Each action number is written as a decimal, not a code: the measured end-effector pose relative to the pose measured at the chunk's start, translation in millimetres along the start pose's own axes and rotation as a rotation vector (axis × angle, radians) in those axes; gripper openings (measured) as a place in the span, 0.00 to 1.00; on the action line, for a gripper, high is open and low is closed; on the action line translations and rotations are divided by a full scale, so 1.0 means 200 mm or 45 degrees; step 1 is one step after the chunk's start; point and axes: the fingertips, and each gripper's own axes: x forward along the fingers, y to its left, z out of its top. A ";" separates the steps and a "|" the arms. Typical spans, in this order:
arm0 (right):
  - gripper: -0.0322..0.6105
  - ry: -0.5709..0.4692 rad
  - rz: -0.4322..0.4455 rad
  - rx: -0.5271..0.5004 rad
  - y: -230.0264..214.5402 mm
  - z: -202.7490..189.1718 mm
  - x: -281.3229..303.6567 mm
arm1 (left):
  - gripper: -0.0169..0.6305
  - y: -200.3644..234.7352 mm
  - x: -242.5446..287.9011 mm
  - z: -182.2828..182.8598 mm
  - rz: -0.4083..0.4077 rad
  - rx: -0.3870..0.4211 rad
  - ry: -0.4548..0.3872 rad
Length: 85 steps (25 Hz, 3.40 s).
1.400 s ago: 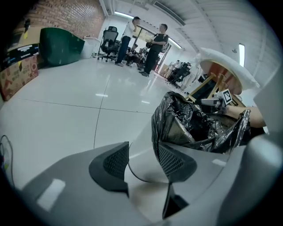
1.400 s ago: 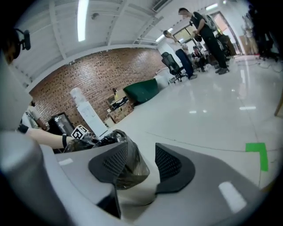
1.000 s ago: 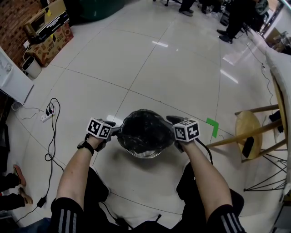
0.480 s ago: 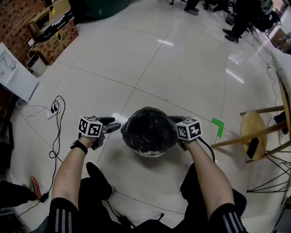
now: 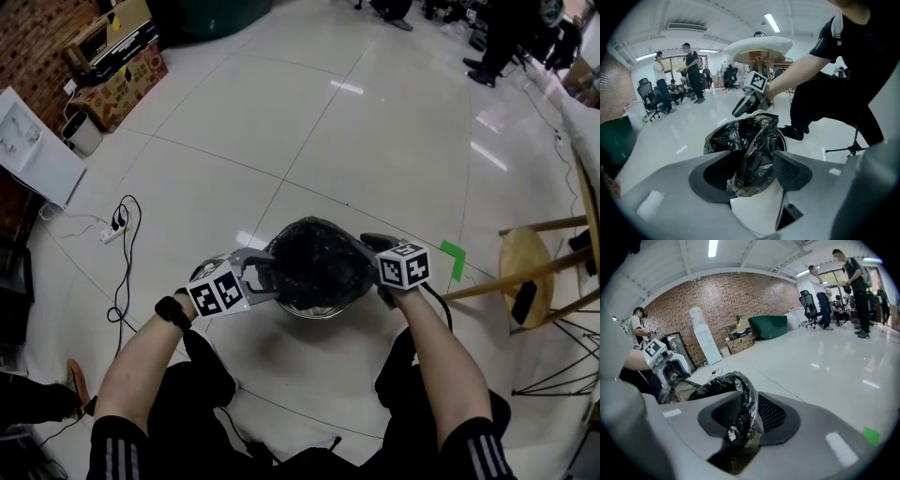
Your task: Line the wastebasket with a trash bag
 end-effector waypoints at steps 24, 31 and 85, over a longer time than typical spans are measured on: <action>0.06 -0.013 -0.045 0.641 0.07 -0.36 -0.29 | 0.04 -0.46 0.02 -0.07 -0.012 0.196 0.101; 0.06 -0.199 0.068 0.720 0.08 -0.43 -0.35 | 0.03 -0.60 0.12 -0.13 -0.043 0.190 0.128; 0.06 0.439 0.100 -0.813 0.70 -0.88 -0.24 | 0.03 -0.60 0.35 -0.20 0.139 -0.388 0.193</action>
